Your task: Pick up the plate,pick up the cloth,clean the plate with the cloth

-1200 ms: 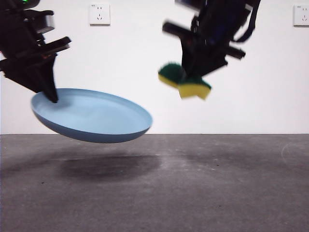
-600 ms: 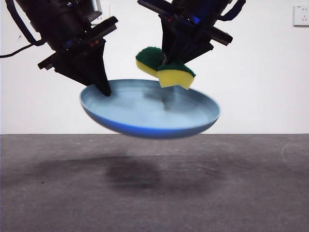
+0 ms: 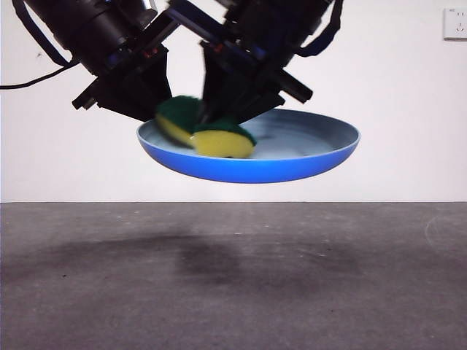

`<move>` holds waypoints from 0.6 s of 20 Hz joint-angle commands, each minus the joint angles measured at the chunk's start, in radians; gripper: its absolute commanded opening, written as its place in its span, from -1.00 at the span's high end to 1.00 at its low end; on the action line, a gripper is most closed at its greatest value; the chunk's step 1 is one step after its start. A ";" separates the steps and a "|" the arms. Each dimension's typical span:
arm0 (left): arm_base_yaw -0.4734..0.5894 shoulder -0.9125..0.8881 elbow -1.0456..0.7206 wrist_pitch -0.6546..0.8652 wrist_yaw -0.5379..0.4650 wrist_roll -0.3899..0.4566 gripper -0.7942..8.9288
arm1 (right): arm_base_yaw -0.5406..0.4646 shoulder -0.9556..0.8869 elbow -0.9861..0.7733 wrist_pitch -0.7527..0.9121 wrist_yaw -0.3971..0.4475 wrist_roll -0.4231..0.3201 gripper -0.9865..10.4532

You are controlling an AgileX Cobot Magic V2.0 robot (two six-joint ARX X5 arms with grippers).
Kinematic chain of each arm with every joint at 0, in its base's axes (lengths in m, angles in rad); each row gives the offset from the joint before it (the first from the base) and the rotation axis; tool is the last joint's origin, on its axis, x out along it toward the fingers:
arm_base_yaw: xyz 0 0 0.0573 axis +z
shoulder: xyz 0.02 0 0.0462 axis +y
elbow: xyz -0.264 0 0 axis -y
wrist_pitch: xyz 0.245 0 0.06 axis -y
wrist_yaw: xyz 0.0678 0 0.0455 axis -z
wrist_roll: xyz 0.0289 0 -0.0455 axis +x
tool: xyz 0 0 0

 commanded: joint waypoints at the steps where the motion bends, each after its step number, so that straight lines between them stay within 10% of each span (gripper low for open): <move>1: 0.016 0.000 -0.001 0.016 0.011 -0.010 0.85 | 0.040 0.014 -0.005 -0.077 -0.001 0.006 0.85; 3: 0.042 -0.001 -0.001 0.008 0.011 -0.010 0.85 | 0.060 0.014 -0.005 -0.181 0.038 -0.003 0.85; 9: 0.096 -0.001 -0.001 -0.118 0.019 0.011 0.85 | 0.049 0.014 -0.005 -0.295 0.553 -0.005 0.85; 12: 0.093 -0.001 -0.001 -0.137 0.084 0.026 0.85 | 0.014 0.014 -0.005 -0.137 0.536 -0.002 0.85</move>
